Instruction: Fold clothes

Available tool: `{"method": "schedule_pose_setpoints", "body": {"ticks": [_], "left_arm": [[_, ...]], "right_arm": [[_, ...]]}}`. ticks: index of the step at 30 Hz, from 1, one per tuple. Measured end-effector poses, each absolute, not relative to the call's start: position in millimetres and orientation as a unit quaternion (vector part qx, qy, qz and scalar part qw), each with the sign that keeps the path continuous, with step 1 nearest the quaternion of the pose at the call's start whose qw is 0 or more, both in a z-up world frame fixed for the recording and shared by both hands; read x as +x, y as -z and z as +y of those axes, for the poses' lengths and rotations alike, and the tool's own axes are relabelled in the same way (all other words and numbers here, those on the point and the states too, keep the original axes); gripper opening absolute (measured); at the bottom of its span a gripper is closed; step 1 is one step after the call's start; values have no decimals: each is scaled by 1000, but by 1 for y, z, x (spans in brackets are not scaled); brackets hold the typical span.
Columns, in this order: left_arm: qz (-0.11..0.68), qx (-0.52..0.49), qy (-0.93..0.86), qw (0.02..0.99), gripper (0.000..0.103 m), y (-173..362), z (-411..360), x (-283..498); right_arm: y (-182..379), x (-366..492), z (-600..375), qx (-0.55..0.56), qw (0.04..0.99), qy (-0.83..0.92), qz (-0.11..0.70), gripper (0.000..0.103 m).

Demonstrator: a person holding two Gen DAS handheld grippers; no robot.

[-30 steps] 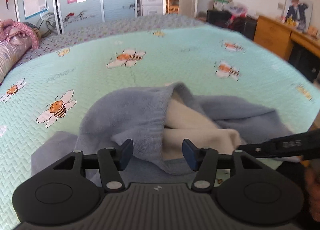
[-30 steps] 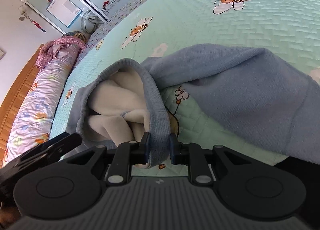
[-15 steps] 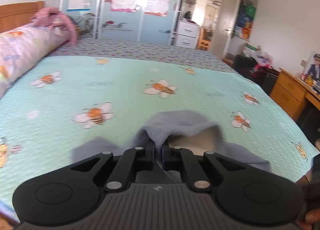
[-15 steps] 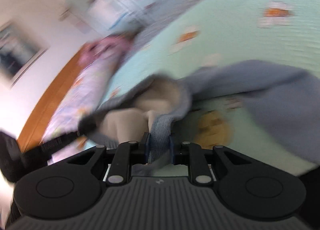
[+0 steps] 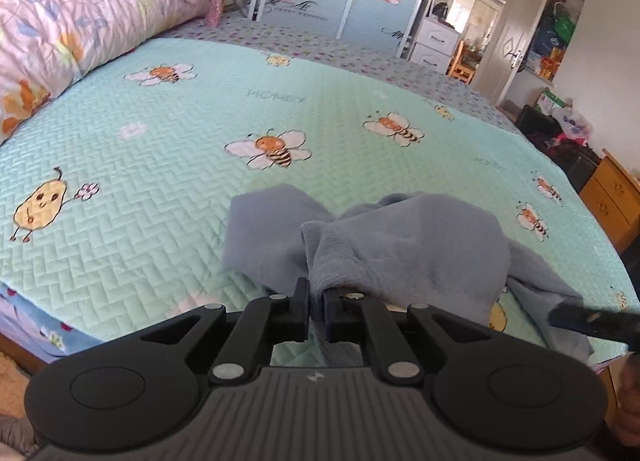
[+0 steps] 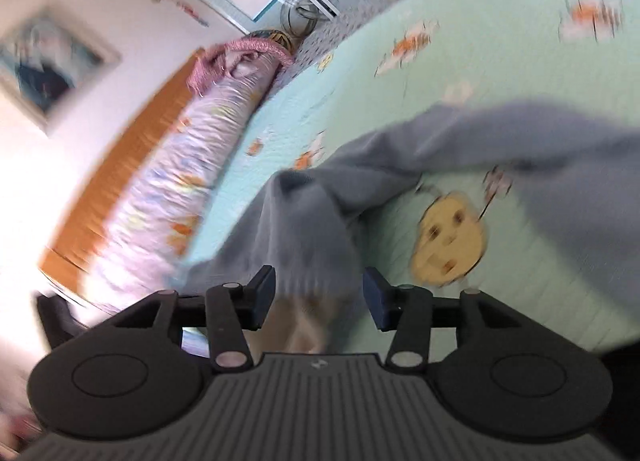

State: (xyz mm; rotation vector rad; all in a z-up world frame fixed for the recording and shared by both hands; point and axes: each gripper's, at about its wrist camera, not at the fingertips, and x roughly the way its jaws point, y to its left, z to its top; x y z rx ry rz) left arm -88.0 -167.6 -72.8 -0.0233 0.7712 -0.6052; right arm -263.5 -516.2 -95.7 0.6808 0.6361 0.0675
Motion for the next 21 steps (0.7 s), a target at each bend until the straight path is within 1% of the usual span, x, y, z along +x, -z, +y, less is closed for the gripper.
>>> {"method": "schedule_pose_setpoints", "body": {"ticks": [2, 4, 9, 11, 13, 14, 15, 16, 18, 20, 21], "left_arm": [[367, -11, 295, 882, 6, 71, -169, -88], [360, -2, 298, 884, 6, 68, -171, -91], [345, 11, 303, 888, 7, 64, -176, -92], [343, 12, 303, 889, 7, 63, -178, -91], [341, 14, 301, 890, 7, 62, -181, -92], [338, 14, 299, 892, 7, 61, -182, -92], [335, 14, 296, 894, 7, 60, -182, -92], [330, 11, 293, 897, 7, 58, -181, -92], [316, 5, 288, 904, 8, 52, -177, -89], [295, 5, 294, 909, 12, 42, -179, -87], [277, 12, 302, 912, 12, 35, -184, -90]], "right_arm": [[101, -252, -498, 252, 910, -24, 327, 55], [112, -244, -475, 199, 916, -36, 346, 55], [132, -229, -439, 72, 946, 10, 316, 55], [143, -215, -445, 90, 944, 20, 317, 55], [160, -198, -459, 154, 931, 0, 330, 54], [168, -192, -464, 193, 923, -10, 332, 50], [172, -190, -470, 225, 915, -15, 334, 18], [174, -190, -477, 252, 907, -18, 337, 5], [166, -195, -488, 284, 901, -17, 327, 5], [126, -215, -499, 258, 926, 6, 276, 5], [101, -225, -503, 235, 940, 23, 248, 5]]}}
